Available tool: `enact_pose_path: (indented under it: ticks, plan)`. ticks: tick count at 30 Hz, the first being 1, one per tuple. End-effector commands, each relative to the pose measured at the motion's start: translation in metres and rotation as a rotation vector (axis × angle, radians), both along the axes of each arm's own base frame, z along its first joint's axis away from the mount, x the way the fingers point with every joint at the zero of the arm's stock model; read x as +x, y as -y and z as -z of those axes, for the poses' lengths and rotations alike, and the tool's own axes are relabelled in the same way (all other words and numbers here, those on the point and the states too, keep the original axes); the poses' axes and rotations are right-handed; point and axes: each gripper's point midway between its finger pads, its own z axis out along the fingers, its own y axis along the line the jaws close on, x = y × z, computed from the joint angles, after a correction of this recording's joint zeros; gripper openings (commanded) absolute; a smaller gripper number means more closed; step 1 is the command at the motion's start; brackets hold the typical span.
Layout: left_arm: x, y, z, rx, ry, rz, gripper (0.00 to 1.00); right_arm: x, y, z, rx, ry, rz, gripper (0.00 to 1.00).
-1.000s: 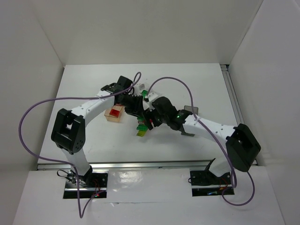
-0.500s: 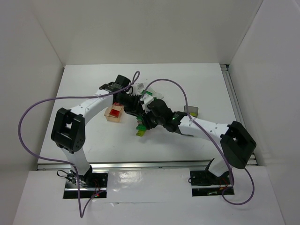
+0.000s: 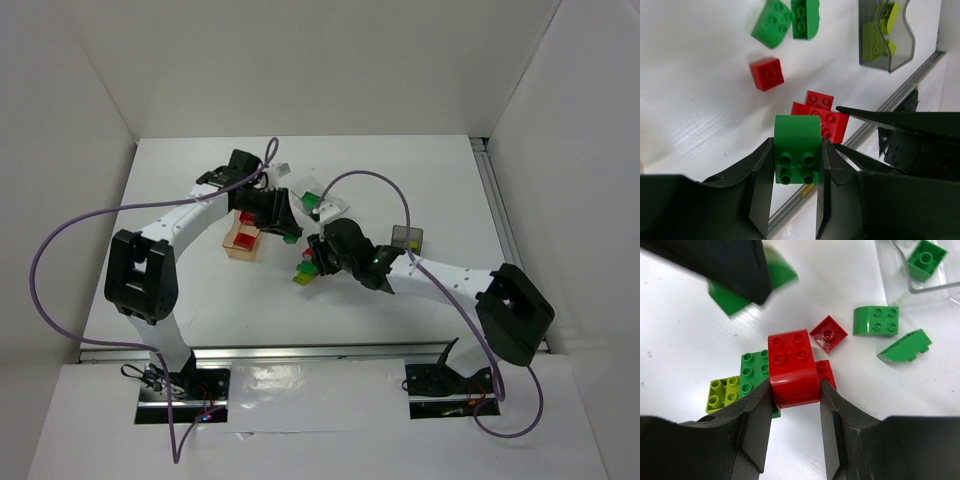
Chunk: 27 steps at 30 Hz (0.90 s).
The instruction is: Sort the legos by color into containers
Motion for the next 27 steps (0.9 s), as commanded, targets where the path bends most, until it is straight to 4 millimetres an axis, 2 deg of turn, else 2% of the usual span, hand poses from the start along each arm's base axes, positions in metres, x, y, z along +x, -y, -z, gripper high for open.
enact_pose_path:
  ticks: [1, 2, 3, 5, 6, 7, 8, 9, 10, 11, 12, 14, 15, 16, 19, 20, 21, 23, 24, 25, 26, 27]
  plan:
    - [0.027, -0.002, -0.032, -0.049, 0.082, -0.055, 0.0, 0.007, 0.011, -0.02, 0.039, 0.056, 0.096, 0.23]
    - [0.033, -0.003, -0.03, -0.032, 0.079, -0.083, 0.0, 0.009, 0.014, -0.021, 0.046, 0.056, 0.13, 0.23]
    - [0.043, -0.004, -0.033, -0.019, 0.09, -0.115, 0.0, 0.014, 0.028, -0.022, 0.015, 0.074, 0.202, 0.23]
    - [0.06, -0.006, -0.03, 0.031, 0.096, -0.197, 0.0, 0.019, 0.041, -0.027, 0.014, 0.085, 0.295, 0.23]
    - [0.076, -0.007, -0.039, 0.045, 0.13, -0.242, 0.0, 0.021, 0.054, -0.024, -0.026, 0.094, 0.354, 0.23]
    - [0.085, -0.001, -0.027, 0.096, 0.134, -0.264, 0.0, 0.022, 0.057, -0.034, -0.01, 0.108, 0.376, 0.23]
    - [0.094, 0.002, -0.025, 0.109, 0.139, -0.286, 0.0, 0.02, 0.059, -0.036, -0.01, 0.108, 0.376, 0.23]
    - [0.111, 0.005, -0.036, 0.104, 0.173, -0.311, 0.0, 0.017, 0.063, -0.036, -0.017, 0.096, 0.381, 0.23]
    - [0.122, 0.01, -0.016, 0.135, 0.151, -0.33, 0.0, 0.014, 0.065, -0.042, -0.009, 0.1, 0.381, 0.23]
    - [0.135, 0.017, -0.026, 0.129, 0.186, -0.335, 0.0, 0.01, 0.068, -0.041, -0.02, 0.086, 0.372, 0.23]
    - [0.144, 0.019, -0.025, 0.133, 0.196, -0.342, 0.0, 0.008, 0.07, -0.044, -0.013, 0.083, 0.377, 0.23]
    - [0.153, 0.028, -0.017, 0.169, 0.203, -0.358, 0.0, 0.004, 0.075, -0.056, 0.014, 0.091, 0.383, 0.23]
    - [0.161, 0.028, -0.001, 0.194, 0.184, -0.374, 0.0, 0.0, 0.079, -0.054, 0.002, 0.084, 0.383, 0.23]
    - [0.169, 0.035, -0.01, 0.191, 0.212, -0.378, 0.0, -0.002, 0.08, -0.056, 0.016, 0.081, 0.39, 0.23]
    - [0.187, 0.043, -0.001, 0.202, 0.224, -0.398, 0.0, -0.007, 0.091, -0.058, 0.022, 0.084, 0.421, 0.23]
    - [0.187, 0.043, 0.005, 0.214, 0.207, -0.395, 0.03, -0.009, 0.094, -0.06, 0.02, 0.083, 0.421, 0.23]
    - [0.189, 0.044, 0.008, 0.218, 0.202, -0.394, 0.28, -0.01, 0.095, -0.056, 0.019, 0.075, 0.426, 0.23]
    - [0.193, 0.046, 0.011, 0.218, 0.202, -0.394, 0.5, -0.01, 0.099, -0.058, 0.013, 0.085, 0.44, 0.23]
    - [0.19, 0.047, 0.012, 0.215, 0.19, -0.385, 0.57, -0.01, 0.099, -0.058, 0.013, 0.085, 0.44, 0.23]
    - [0.19, 0.047, 0.012, 0.215, 0.19, -0.385, 0.72, -0.01, 0.099, -0.058, 0.013, 0.085, 0.44, 0.23]
    - [0.184, 0.05, 0.011, 0.221, 0.192, -0.365, 0.72, -0.01, 0.099, -0.058, 0.013, 0.085, 0.44, 0.23]
    - [0.182, 0.048, -0.001, 0.217, 0.21, -0.374, 0.73, -0.009, 0.097, -0.056, 0.011, 0.084, 0.44, 0.23]
